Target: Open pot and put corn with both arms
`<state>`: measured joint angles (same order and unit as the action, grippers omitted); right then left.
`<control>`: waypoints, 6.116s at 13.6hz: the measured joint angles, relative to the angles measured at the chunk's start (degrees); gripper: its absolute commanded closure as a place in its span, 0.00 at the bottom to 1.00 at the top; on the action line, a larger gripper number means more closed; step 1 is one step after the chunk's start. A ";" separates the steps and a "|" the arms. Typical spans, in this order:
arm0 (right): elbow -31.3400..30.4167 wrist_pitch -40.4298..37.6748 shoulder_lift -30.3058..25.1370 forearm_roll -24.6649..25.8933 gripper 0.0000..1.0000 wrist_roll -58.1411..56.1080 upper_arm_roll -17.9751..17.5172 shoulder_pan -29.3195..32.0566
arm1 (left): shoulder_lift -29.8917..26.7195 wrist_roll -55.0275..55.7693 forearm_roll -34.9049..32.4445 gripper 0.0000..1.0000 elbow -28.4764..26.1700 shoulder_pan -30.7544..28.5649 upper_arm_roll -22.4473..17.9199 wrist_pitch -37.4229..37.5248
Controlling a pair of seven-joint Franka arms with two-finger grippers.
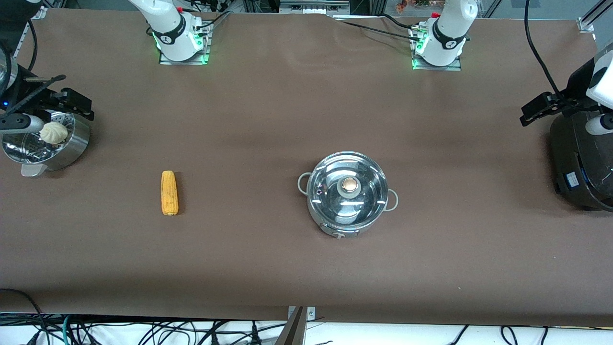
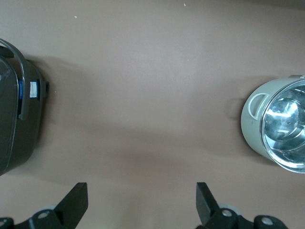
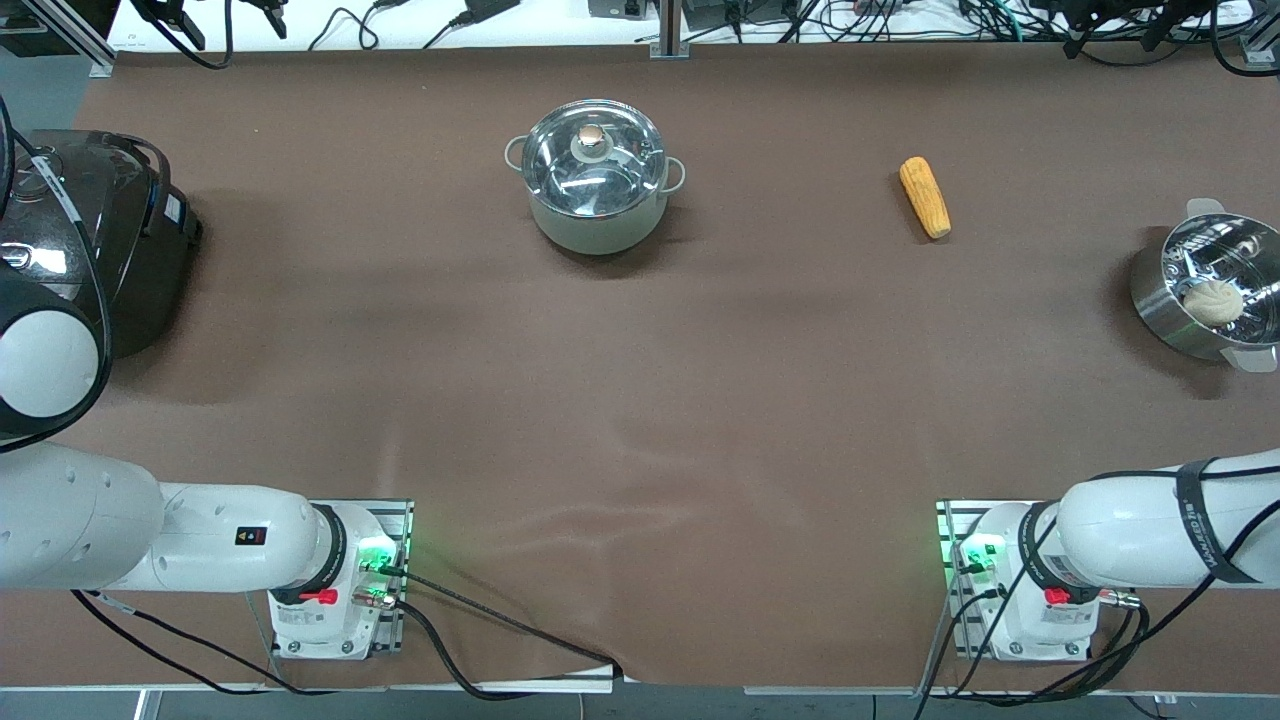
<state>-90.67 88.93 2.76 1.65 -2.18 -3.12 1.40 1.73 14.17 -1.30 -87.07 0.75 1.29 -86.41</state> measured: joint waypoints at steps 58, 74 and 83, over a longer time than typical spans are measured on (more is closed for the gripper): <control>-22.96 49.64 19.83 -0.14 0.00 0.02 -0.35 -3.15 | 15.17 32.89 10.17 0.01 3.98 17.53 5.25 -13.01; -29.43 70.61 27.68 -0.12 1.00 -4.95 0.14 -2.90 | 34.30 36.08 2.94 0.01 9.31 28.88 2.69 -28.23; -23.50 60.00 26.87 -0.12 1.00 -4.95 0.14 -2.90 | 35.28 31.86 2.94 0.10 9.56 29.20 0.23 -28.30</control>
<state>-114.18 148.93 29.63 1.54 -7.13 -2.98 -1.50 37.01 46.03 1.64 -77.51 29.95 1.52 -114.71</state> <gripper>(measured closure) 0.555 0.026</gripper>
